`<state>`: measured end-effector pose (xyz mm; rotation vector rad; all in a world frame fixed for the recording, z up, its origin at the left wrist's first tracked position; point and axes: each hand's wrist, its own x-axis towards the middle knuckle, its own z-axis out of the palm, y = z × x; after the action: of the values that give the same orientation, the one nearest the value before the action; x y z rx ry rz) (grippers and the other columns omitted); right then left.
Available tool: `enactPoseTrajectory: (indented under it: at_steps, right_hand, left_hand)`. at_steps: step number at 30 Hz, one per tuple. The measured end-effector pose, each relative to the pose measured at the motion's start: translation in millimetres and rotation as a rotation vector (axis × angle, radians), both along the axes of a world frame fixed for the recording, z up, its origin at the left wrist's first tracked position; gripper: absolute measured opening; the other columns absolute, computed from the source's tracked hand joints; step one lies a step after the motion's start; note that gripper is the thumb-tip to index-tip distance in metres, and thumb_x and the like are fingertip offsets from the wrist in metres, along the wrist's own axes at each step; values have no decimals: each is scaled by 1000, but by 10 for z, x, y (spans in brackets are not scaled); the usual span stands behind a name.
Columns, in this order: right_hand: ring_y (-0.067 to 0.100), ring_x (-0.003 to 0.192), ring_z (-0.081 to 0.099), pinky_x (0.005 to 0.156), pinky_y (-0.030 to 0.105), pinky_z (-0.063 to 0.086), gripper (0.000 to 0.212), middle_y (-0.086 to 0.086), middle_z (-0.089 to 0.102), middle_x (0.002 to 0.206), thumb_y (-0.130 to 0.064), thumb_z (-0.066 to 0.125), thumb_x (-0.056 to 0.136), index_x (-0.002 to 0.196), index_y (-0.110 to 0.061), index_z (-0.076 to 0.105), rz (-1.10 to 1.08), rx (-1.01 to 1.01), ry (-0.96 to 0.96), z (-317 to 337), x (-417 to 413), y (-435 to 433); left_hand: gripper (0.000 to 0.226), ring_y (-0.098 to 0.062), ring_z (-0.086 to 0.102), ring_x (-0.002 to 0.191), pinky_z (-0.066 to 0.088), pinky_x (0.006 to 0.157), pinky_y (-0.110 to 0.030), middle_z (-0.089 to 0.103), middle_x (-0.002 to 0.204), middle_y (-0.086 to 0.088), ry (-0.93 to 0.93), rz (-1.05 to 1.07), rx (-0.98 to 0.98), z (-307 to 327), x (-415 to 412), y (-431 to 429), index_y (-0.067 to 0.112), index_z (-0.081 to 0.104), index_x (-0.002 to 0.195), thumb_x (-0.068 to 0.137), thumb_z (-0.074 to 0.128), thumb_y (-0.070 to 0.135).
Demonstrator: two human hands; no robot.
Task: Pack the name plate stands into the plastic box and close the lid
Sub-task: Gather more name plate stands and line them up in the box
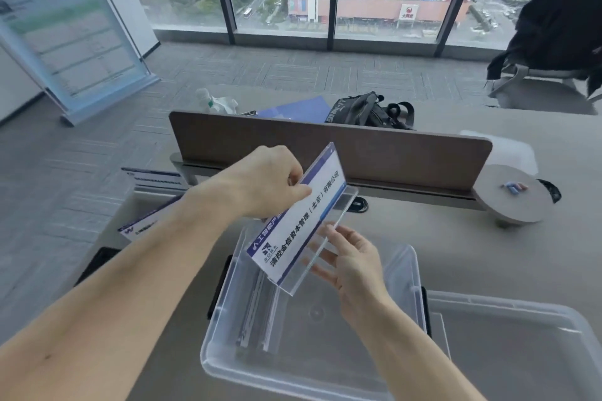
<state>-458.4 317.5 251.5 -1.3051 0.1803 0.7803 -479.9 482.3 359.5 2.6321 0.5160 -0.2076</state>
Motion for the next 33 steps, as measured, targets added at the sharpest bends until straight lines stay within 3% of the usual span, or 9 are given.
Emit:
enactPoseTrajectory:
  at_steps: [9,13,17,21,24,26,28,30,33]
  right_hand:
    - [27,88,78,69,44,65,10,9,80,95,-12,68,92,100,-9,72,213,-292,36,-1275,-292,-384]
    - [36,85,77,73,59,62,21,12,80,87,-18,74,76,94,-6,74,303,-368,78,-1701,-269,-388]
    - [44,88,75,75,64,59,16,16,79,86,-16,74,71,83,-6,72,358,-419,110,-1970,-224,-287]
    - [28,79,68,86,55,58,8,7,66,84,-7,67,86,90,-10,61,368,-464,112,-2107,-194,-146]
    - [25,72,52,74,46,55,15,6,55,70,-2,57,89,77,-1,64,373,-517,120,-2256,-172,-92]
    - [25,75,49,75,44,55,16,9,53,74,-2,54,88,94,9,64,352,-538,123,-2329,-162,-70]
    - [24,77,51,84,48,57,14,6,55,74,-4,55,90,98,5,61,339,-548,135,-2367,-149,-56]
    - [22,77,51,80,46,57,14,2,57,74,-9,55,88,95,1,63,327,-551,143,-2415,-167,-37]
    - [19,69,40,68,35,42,19,-1,44,69,-16,48,75,76,2,56,319,-570,92,-2533,-216,-12]
  left_hand:
    - [30,-15,77,52,65,62,-32,79,75,-4,364,190,-190,-1216,-438,-409,6,75,86,98,64,31]
    - [31,-16,77,53,63,60,-30,73,66,2,419,252,-242,-1735,-518,-473,7,70,76,99,62,26]
    - [32,-18,78,54,64,66,-33,78,80,-5,456,310,-259,-2157,-504,-414,-2,71,85,101,59,24]
    - [37,-25,79,59,59,56,-29,75,67,-10,455,273,-182,-2437,-431,-385,9,53,67,101,59,23]
    - [31,-33,78,74,58,63,-34,65,66,-12,437,240,-79,-2591,-357,-415,10,57,72,99,62,25]
    - [30,-36,75,79,57,62,-34,65,76,-18,405,237,-61,-2662,-328,-451,2,58,80,98,64,25]
    - [37,-33,70,80,44,50,-31,62,85,-17,375,228,-33,-2723,-313,-487,6,52,68,97,66,25]
    - [39,-25,65,79,35,48,-32,59,80,-17,360,230,-19,-2779,-288,-517,7,50,66,97,65,24]
    - [48,-32,60,66,34,51,-30,45,61,-12,368,243,-10,-2831,-261,-550,14,38,58,97,65,26]
